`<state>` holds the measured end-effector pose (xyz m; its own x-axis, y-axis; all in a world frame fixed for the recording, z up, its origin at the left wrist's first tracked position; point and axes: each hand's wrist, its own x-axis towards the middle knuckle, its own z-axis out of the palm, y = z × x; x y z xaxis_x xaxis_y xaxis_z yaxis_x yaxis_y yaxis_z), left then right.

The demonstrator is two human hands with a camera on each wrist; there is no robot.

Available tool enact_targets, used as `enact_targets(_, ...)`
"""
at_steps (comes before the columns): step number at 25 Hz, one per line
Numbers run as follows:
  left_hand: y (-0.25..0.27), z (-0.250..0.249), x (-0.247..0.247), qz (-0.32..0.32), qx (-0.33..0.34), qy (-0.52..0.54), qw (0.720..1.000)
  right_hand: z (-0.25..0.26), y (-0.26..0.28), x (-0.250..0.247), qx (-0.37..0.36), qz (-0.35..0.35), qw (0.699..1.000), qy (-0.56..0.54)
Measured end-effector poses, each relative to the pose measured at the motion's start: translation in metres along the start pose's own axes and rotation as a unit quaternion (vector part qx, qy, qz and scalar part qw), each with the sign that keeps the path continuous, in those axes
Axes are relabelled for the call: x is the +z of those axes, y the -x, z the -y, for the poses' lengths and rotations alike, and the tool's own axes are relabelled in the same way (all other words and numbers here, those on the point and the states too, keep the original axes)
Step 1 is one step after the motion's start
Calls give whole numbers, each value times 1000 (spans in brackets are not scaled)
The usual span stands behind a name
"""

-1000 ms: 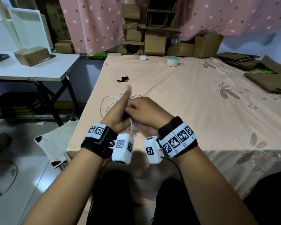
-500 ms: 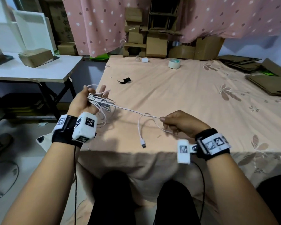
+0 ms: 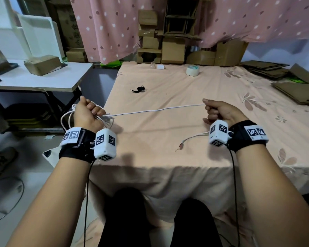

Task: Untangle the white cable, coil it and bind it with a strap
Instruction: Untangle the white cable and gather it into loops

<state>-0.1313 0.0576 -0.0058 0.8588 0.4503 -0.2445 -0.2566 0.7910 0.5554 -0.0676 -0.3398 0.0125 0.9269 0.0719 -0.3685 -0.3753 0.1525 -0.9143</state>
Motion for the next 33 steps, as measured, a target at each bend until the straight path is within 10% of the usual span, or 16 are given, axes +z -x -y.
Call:
enact_targets(4,13,4,4,12,-23,-60,998,2,-1,34,-24,25,999,12)
enact_targets(7,45,31,24,94,-89,-211,969,-1,-13,79,-91,-81,985,121)
enact_targets(11,83,73,39,194,-135,-391,890,12,-13,134,-251,-210,883,338)
enact_targets(14,95,88,42,225,-169,-417,864,14,0,168,-353,-122,787,491)
enact_targets(17,98,87,39,233,-187,-425,855,12,10,175,-375,-10,761,530)
enact_targets(22,93,83,38,254,-194,-158,934,-15,40,171,-444,26,737,509)
enact_targets(27,85,85,24,274,-232,27,933,-42,55,162,-573,-73,636,512)
enact_targets(33,69,70,35,169,-156,18,973,-90,73,149,-603,-22,647,466)
